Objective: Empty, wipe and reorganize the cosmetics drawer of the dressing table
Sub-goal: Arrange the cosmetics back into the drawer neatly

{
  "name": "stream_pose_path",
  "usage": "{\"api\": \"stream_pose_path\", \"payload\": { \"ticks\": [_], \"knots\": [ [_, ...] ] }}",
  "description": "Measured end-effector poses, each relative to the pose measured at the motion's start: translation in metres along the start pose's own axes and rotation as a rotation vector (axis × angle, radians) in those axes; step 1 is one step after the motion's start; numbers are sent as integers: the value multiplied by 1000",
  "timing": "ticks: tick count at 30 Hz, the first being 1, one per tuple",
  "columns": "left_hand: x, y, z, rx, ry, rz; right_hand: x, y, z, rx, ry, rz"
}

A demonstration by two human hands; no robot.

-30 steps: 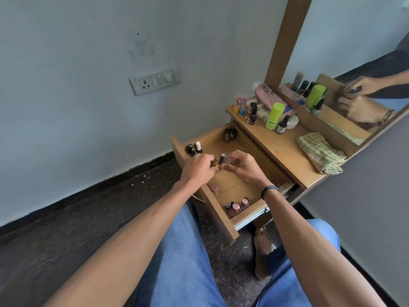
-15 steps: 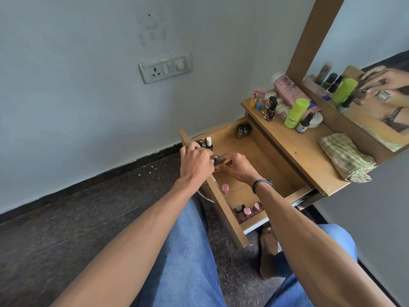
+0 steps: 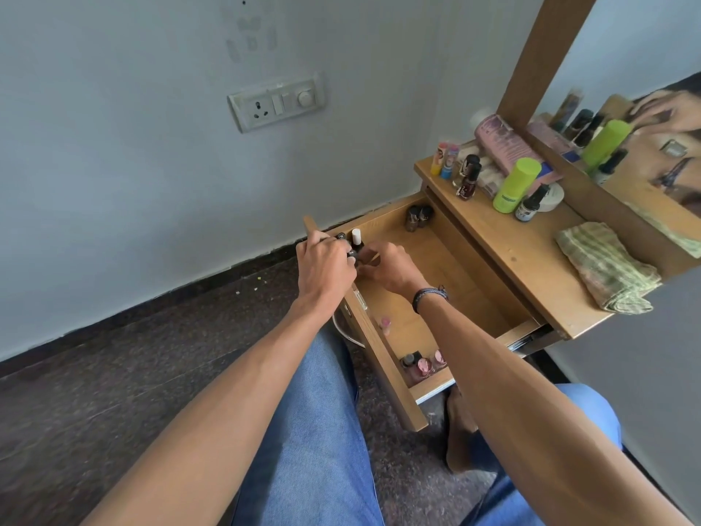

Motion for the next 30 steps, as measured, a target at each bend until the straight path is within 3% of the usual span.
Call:
{"api": "stream_pose_path", "payload": {
  "ticks": [12,15,21,25,30],
  "knots": [
    [3,4,5,-41,-11,-5,11,-1,15,-18,85,-42],
    [4,4,6,-33,-17,-9,23,-14,50,-27,247,47],
    [8,7,8,-27,-3,-3,57,-40,144,-34,888,215],
    [10,8,10,-29,9,-4,55,-32,156,102,943,156],
    [11,9,10,-42,20,3,49,-17,157,65,962,103]
  ]
}}
Point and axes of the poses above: each hand's wrist, its own x-axis away from the middle knuckle, its own z-axis out of the back of the hand, y = z × x, the point moved 6 cm from there along -x, towards the middle knuckle, and after that the axes turned 15 degrees about -x, right-handed, at the moved point
